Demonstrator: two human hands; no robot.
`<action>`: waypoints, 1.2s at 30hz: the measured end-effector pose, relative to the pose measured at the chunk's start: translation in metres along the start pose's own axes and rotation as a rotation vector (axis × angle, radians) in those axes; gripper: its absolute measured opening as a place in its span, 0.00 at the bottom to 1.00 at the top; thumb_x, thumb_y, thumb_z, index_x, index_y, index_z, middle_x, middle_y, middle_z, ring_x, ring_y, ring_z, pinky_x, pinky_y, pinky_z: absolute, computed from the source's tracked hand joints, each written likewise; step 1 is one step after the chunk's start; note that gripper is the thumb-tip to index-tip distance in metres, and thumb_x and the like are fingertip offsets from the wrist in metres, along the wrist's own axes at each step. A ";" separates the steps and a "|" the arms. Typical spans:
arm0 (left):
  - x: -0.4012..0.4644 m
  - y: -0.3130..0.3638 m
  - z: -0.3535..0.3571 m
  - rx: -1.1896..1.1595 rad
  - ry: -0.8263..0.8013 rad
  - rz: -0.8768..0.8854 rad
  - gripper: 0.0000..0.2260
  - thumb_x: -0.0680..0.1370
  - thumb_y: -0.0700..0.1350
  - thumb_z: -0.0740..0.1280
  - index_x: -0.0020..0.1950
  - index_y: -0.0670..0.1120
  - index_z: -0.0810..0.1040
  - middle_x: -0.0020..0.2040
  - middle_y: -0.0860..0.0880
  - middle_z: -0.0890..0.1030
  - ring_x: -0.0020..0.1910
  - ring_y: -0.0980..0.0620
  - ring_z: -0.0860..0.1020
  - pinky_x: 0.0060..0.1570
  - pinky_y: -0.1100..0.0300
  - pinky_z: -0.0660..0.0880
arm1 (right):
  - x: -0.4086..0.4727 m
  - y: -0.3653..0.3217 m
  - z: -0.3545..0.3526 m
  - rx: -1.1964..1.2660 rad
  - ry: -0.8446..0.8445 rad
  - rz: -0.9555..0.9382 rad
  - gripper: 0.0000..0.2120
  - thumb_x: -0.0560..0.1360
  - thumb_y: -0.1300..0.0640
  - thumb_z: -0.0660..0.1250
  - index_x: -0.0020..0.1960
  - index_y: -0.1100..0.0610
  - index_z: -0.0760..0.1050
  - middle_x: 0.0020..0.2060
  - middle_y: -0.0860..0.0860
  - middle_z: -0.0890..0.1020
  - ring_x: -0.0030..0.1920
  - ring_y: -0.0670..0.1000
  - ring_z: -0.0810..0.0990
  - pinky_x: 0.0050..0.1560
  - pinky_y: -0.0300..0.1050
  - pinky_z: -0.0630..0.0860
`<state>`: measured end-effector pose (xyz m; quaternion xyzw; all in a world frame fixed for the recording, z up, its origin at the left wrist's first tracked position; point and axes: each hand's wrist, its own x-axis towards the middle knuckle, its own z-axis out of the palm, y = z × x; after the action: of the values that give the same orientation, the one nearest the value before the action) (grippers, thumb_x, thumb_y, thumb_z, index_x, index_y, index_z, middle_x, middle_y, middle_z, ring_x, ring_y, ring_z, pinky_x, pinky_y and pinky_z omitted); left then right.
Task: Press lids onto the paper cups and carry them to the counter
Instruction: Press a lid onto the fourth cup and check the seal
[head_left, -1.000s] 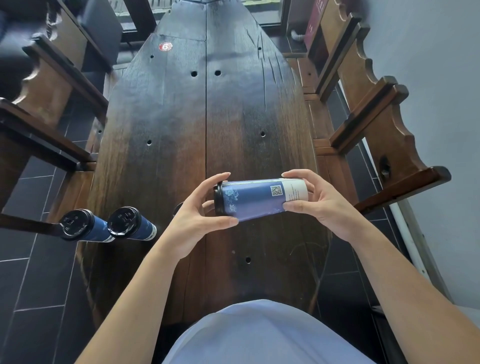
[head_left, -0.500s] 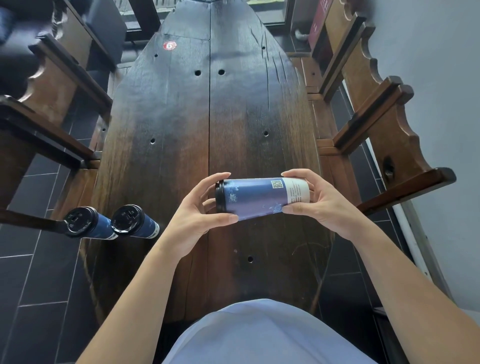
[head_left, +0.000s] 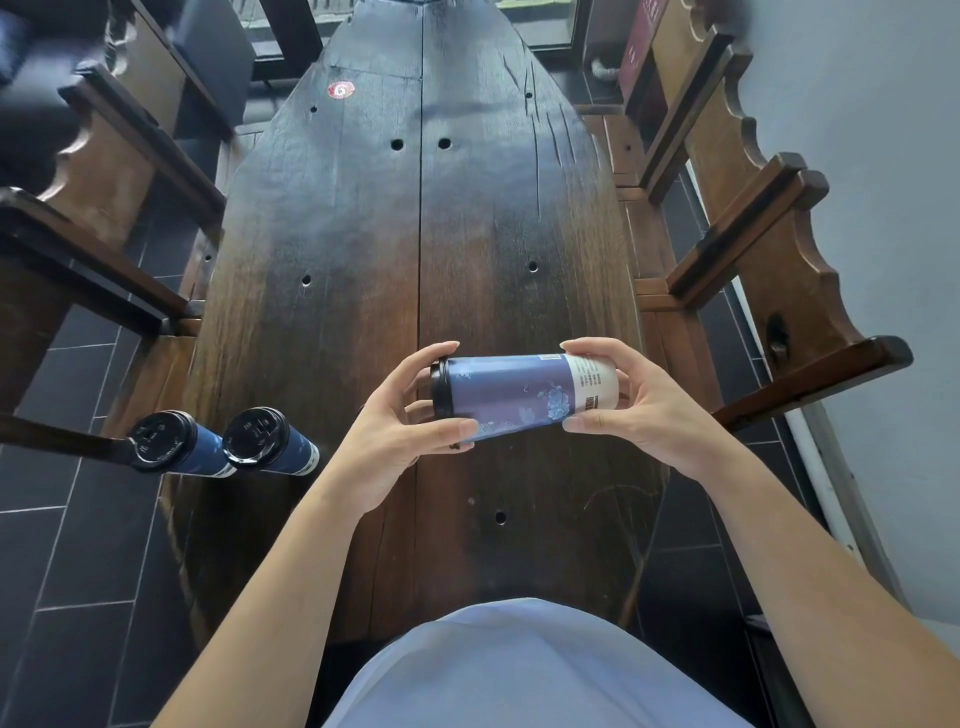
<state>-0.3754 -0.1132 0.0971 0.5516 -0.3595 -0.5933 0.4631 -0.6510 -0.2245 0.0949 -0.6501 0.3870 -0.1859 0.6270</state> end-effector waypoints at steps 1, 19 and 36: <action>0.000 0.000 0.001 -0.007 0.003 -0.009 0.36 0.67 0.42 0.81 0.71 0.60 0.76 0.66 0.47 0.77 0.64 0.40 0.81 0.56 0.39 0.83 | 0.000 0.000 0.000 0.000 0.001 -0.013 0.30 0.71 0.60 0.78 0.67 0.41 0.72 0.62 0.47 0.74 0.63 0.49 0.76 0.58 0.47 0.82; 0.001 0.005 0.003 -0.005 -0.001 -0.090 0.35 0.66 0.51 0.81 0.71 0.64 0.75 0.67 0.47 0.76 0.64 0.42 0.81 0.54 0.37 0.83 | -0.001 -0.004 -0.002 -0.010 0.023 -0.024 0.24 0.70 0.53 0.78 0.63 0.40 0.75 0.58 0.39 0.78 0.62 0.48 0.78 0.53 0.46 0.83; 0.003 0.008 0.009 -0.026 0.021 -0.152 0.32 0.66 0.58 0.78 0.70 0.60 0.76 0.61 0.52 0.82 0.62 0.47 0.82 0.46 0.38 0.85 | -0.006 -0.009 -0.001 0.067 0.058 -0.024 0.28 0.67 0.54 0.78 0.65 0.47 0.75 0.59 0.45 0.78 0.63 0.49 0.79 0.53 0.45 0.83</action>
<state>-0.3831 -0.1190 0.1050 0.5777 -0.3040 -0.6254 0.4275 -0.6530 -0.2215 0.1054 -0.6276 0.3905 -0.2251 0.6348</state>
